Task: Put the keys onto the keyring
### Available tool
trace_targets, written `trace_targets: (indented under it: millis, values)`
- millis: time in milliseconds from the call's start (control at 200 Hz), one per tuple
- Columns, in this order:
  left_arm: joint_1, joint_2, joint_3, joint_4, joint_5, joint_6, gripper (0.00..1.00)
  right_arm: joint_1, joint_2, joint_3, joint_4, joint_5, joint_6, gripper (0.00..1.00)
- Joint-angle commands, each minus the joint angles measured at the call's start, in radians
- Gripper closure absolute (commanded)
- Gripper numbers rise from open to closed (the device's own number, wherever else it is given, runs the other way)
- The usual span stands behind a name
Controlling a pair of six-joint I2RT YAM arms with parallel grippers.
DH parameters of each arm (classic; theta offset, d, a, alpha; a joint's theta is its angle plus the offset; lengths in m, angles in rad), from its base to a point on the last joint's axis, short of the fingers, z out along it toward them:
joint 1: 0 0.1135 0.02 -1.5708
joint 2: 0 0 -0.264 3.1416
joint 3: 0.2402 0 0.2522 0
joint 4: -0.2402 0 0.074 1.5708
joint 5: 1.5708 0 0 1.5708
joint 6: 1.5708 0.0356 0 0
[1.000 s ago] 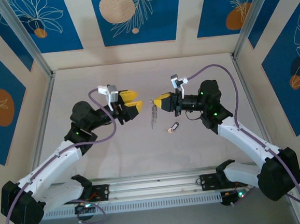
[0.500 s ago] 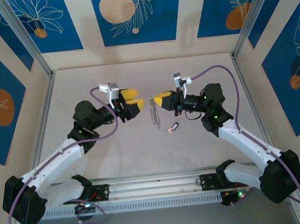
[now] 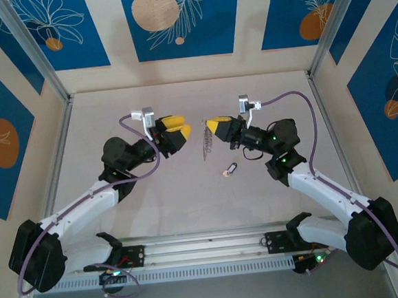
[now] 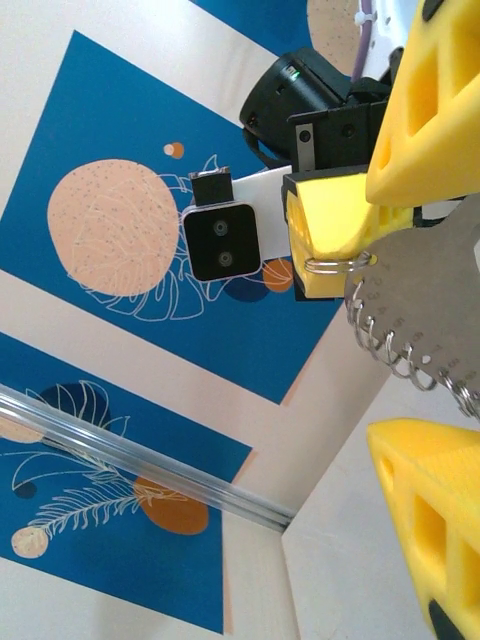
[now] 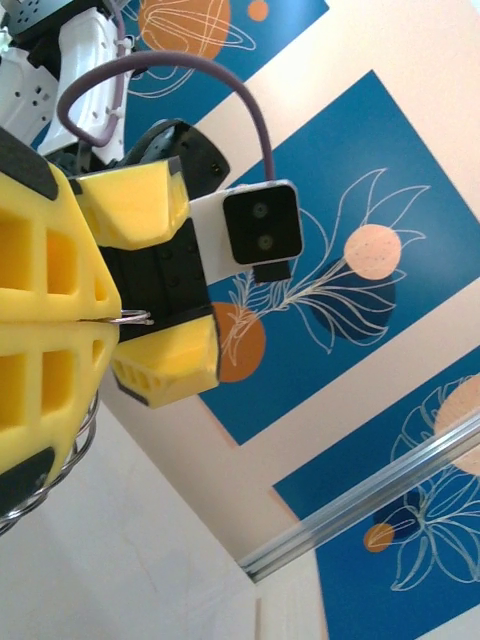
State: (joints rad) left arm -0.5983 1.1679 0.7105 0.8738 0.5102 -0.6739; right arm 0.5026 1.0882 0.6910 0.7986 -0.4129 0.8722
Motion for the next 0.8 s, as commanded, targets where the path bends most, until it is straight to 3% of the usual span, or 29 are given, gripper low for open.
trace_targets:
  millis: [0,795]
  values:
    - [-0.021,0.027,0.003,0.108,-0.01,-0.042,0.43,0.019,-0.003,-0.003,0.082,0.065,0.028,1.0]
    - [-0.05,0.127,0.049,0.216,-0.012,-0.087,0.58,0.063,0.06,0.024,0.1,0.059,0.026,1.0]
